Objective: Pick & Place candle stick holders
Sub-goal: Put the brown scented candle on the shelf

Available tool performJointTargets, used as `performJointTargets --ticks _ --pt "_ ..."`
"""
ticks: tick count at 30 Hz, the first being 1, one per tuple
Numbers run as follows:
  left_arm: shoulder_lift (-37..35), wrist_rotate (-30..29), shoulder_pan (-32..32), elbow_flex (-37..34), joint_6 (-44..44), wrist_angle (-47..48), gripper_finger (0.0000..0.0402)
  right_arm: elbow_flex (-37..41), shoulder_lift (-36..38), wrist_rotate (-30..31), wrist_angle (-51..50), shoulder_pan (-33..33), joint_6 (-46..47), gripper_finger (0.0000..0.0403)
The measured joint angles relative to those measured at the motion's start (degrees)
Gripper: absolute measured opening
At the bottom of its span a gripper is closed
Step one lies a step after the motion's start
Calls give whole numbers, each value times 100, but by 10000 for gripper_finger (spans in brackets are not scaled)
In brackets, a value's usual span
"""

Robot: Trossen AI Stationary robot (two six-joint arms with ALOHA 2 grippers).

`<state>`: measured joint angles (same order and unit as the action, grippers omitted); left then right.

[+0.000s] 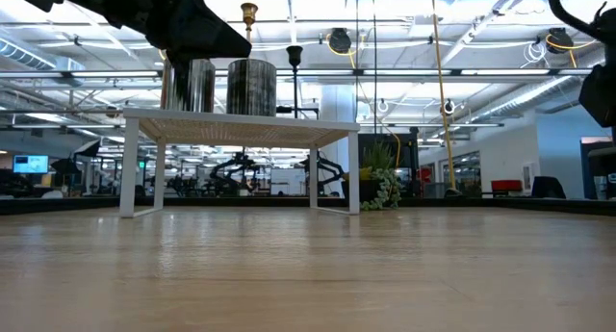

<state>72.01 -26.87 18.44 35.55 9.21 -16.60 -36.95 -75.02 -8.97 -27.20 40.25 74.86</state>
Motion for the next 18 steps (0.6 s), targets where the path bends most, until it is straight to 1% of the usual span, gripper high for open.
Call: performJointTargets --ticks 5,8,12,15,18 --pt "-2 0 0 0 0 2 40 -22 -198 -9 2 -5 -343 399" --pt "0 0 0 0 0 2 40 -22 -223 -26 -2 -56 -377 392" --pt "-1 0 0 -1 -1 2 40 -15 -199 -66 -23 -158 -374 371" --pt "-2 0 0 0 -2 2 40 -13 -201 -207 -30 -270 -382 353" --pt "-2 0 2 0 0 0 40 -11 -193 -351 -45 -367 -501 349"
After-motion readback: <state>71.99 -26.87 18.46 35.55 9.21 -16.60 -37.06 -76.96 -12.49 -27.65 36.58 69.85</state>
